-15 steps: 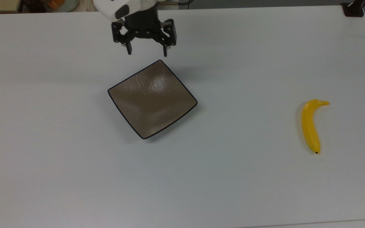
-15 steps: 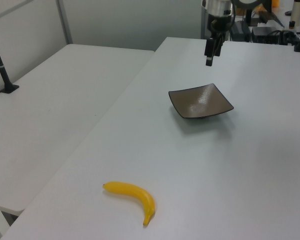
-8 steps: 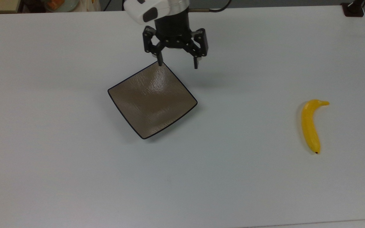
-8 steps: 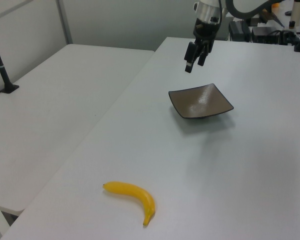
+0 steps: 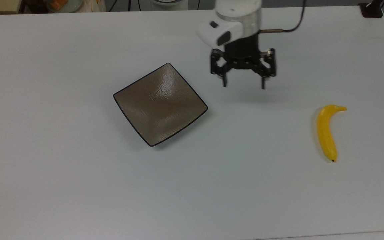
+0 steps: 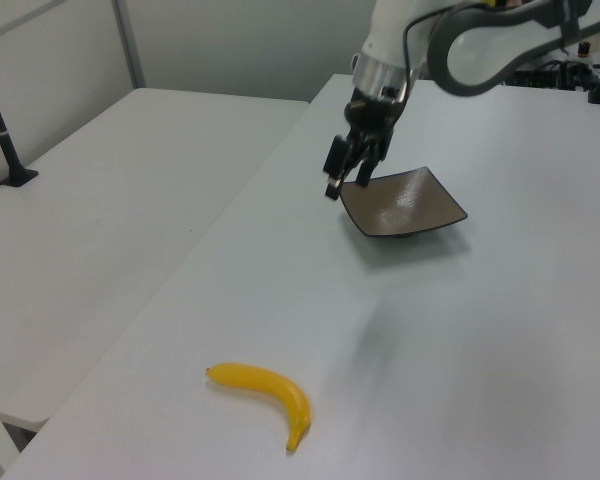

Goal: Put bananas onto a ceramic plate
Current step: 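Move the open gripper across the table toward the yellow banana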

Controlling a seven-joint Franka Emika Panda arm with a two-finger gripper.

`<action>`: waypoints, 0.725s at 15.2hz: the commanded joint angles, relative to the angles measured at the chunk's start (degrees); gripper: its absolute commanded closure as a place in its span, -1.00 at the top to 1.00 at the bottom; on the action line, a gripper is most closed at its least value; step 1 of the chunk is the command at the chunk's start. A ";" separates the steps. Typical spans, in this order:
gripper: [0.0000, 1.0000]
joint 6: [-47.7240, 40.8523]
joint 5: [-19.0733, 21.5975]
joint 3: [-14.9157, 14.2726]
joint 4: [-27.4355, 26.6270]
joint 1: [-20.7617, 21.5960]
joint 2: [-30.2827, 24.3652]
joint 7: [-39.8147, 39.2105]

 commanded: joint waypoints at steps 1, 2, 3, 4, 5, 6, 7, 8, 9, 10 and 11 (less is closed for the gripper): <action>1.00 3.96 -0.70 2.35 5.33 3.03 6.54 3.54; 1.00 4.40 -1.57 2.26 6.73 4.69 8.29 5.21; 1.00 4.75 -2.97 2.26 8.40 6.45 10.40 7.05; 1.00 5.28 -4.82 2.18 10.68 7.94 12.68 9.16; 1.00 5.80 -6.83 1.91 12.27 9.35 14.62 11.44; 1.00 6.59 -8.68 1.82 13.24 10.23 15.95 13.73; 1.00 8.78 -10.44 1.91 14.29 11.37 17.61 16.27; 1.00 9.93 -11.24 1.91 14.91 11.73 18.76 17.60; 1.00 10.64 -12.38 2.08 15.88 12.00 20.16 18.40; 1.00 10.90 -13.44 2.09 17.45 12.70 21.83 19.10; 1.00 11.08 -14.23 2.09 19.30 13.23 23.67 20.07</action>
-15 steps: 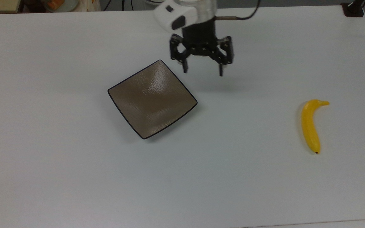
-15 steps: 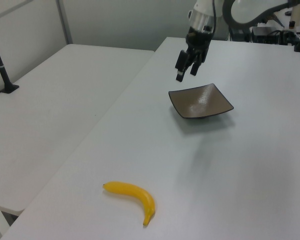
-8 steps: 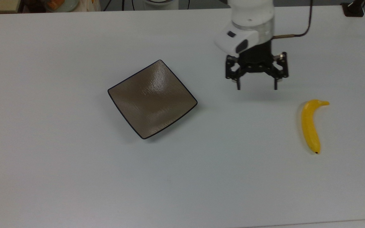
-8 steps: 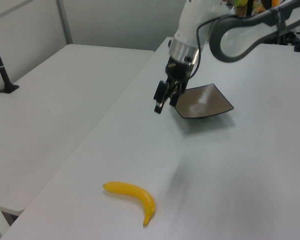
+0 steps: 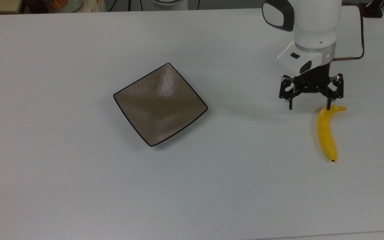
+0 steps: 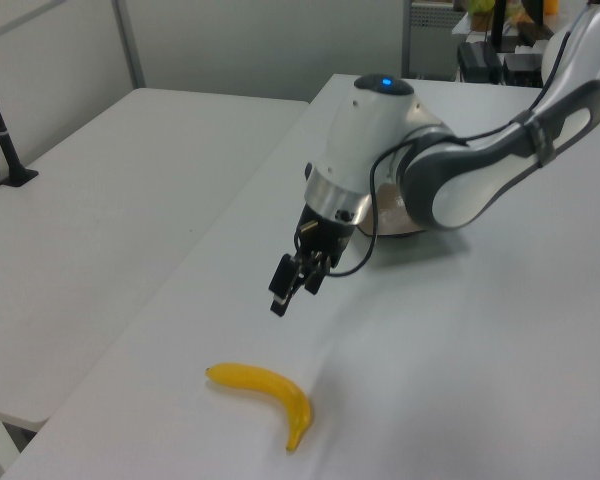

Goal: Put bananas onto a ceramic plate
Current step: 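Move the open gripper across the table toward the yellow banana, then lower the gripper over the banana and close it on the banana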

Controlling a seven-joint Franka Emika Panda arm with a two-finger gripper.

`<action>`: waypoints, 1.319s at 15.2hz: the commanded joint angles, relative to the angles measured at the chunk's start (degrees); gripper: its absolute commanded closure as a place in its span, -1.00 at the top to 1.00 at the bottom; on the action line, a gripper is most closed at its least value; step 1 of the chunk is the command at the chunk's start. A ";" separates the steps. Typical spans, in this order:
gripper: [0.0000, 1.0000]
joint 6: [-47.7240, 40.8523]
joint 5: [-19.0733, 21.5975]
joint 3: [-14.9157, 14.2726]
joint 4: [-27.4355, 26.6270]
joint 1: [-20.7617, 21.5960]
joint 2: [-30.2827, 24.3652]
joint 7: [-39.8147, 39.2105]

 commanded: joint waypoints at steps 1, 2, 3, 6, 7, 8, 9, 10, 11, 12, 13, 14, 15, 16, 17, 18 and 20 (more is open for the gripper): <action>1.00 1.20 -3.86 -0.42 7.88 2.04 7.01 4.14; 1.00 1.29 -5.01 -0.51 9.29 2.40 8.33 5.02; 1.00 2.85 -6.67 -0.42 10.70 2.66 9.82 7.38; 1.00 6.29 -12.20 -0.42 10.62 3.89 11.67 12.14; 1.00 6.47 -14.40 -0.34 10.71 3.98 12.29 13.72; 1.00 7.60 -17.47 -0.25 10.71 4.42 13.34 16.17; 1.00 8.05 -19.06 -0.25 10.71 4.51 13.62 17.67; 1.00 8.23 -20.21 -0.25 10.71 4.77 14.05 18.56; 1.00 8.32 -20.66 -0.16 10.71 4.77 14.32 19.00; 1.00 8.32 -20.84 -0.16 10.80 5.12 14.58 19.09; 1.00 8.40 -21.01 -0.16 10.80 5.47 14.93 19.09; 1.00 8.32 -21.62 -0.16 10.80 5.56 15.20 19.09; 1.00 8.40 -22.41 -0.16 10.80 5.65 15.37 19.27; 0.90 8.32 -22.85 -0.16 10.80 6.00 15.64 19.27; 0.73 8.32 -22.95 0.02 10.80 6.09 15.90 19.18; 0.51 8.32 -23.56 0.02 10.80 6.09 15.99 19.18; -0.24 8.40 -24.87 0.37 10.36 6.00 16.08 19.10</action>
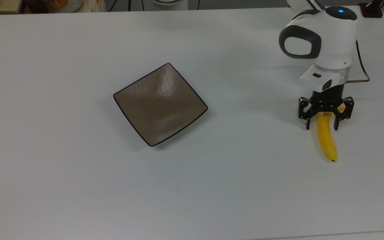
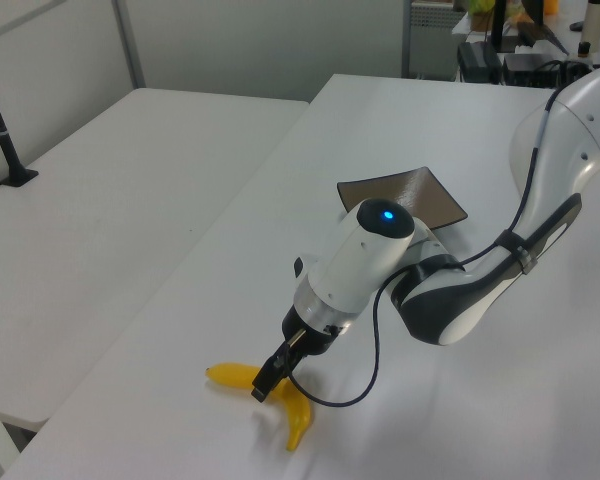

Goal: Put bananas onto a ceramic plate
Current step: 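Lower the gripper over the banana and close it on the banana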

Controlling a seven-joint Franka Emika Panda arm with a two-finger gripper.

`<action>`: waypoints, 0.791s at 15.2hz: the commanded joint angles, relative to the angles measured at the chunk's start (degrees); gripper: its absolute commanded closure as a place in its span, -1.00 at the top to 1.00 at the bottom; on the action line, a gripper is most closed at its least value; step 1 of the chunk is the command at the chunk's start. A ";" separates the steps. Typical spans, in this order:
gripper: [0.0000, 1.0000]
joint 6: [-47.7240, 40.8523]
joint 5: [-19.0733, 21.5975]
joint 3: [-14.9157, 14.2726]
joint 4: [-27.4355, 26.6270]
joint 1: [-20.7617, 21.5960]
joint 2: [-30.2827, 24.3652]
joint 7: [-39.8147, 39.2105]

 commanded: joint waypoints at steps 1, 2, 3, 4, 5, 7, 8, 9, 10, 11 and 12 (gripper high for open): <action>-0.42 0.85 -2.76 0.23 1.15 0.18 1.13 1.03; -0.46 1.46 -3.38 0.23 0.98 0.10 1.13 0.94; -0.59 1.73 -3.99 0.23 0.98 0.01 1.13 0.94; -0.60 1.73 -4.17 0.23 0.98 -0.08 1.13 0.85; -0.60 1.73 -4.35 0.23 0.89 -0.34 1.04 0.76; -0.60 1.56 -4.26 0.23 0.71 -0.69 0.78 0.58; -0.60 1.03 -4.00 0.31 0.63 -1.39 0.08 0.32; -0.60 0.85 -3.82 0.31 0.45 -1.83 -0.44 -0.38; -0.60 0.68 -3.82 0.31 0.28 -2.01 -0.71 -1.60; -0.60 -0.37 -3.73 0.31 -0.07 -2.10 -0.80 -3.01; -0.60 -2.21 -3.56 0.40 -0.08 -2.45 -1.15 -4.76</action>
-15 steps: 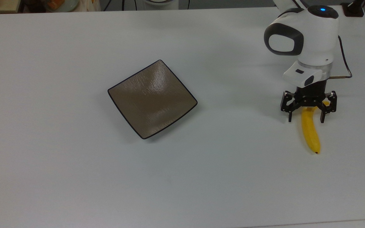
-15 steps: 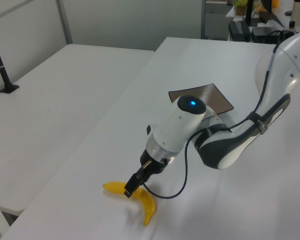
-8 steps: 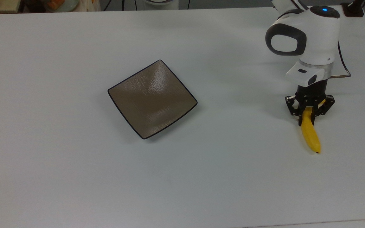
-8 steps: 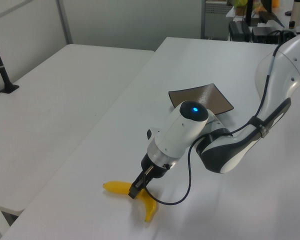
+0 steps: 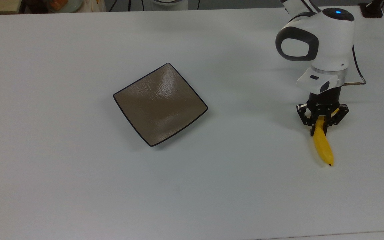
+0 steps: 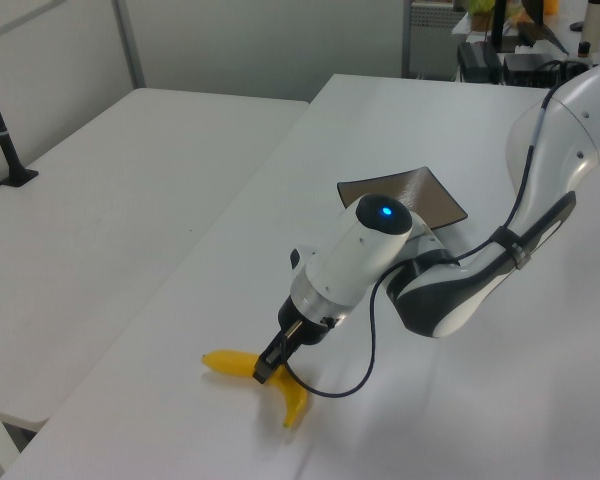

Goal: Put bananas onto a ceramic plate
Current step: 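Lift the held banana and carry it over the brown plate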

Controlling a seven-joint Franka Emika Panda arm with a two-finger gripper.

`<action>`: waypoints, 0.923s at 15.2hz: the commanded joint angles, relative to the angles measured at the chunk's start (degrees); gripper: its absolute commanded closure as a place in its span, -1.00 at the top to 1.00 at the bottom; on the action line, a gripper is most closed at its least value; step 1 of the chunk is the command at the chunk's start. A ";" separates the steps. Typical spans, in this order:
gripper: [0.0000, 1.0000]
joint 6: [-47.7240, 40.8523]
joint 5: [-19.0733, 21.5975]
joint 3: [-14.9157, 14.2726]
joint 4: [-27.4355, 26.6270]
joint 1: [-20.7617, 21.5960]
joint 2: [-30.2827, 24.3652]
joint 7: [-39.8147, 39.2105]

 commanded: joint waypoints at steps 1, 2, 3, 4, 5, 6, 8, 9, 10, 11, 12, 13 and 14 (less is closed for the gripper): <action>-0.60 -4.35 -0.36 0.43 -0.76 -1.27 -1.90 -5.88; -0.60 -7.16 0.69 1.30 -0.85 -1.80 -2.86 -9.56; -0.60 -9.10 1.92 1.48 -0.85 -2.24 -3.66 -12.30; -0.60 -11.21 3.67 1.57 -0.85 -2.50 -4.36 -15.72; -0.60 -13.40 6.21 1.57 -0.85 -2.59 -5.06 -19.58; -0.60 -16.99 10.76 1.57 -0.85 -2.85 -6.55 -25.80; -0.60 -23.23 15.97 1.49 -0.68 -3.56 -8.58 -33.47; -0.60 -26.49 17.56 1.40 -0.42 -3.65 -9.37 -36.81; -0.60 -29.39 18.71 1.22 -0.33 -3.99 -10.16 -39.63; -0.60 -31.68 19.33 1.22 -0.33 -4.52 -11.04 -41.83; -0.60 -33.36 19.68 1.22 -0.33 -4.87 -11.57 -43.59; -0.60 -34.85 19.69 1.14 -0.33 -5.23 -12.10 -45.00; -0.60 -36.09 19.69 0.87 -0.24 -5.32 -12.36 -46.06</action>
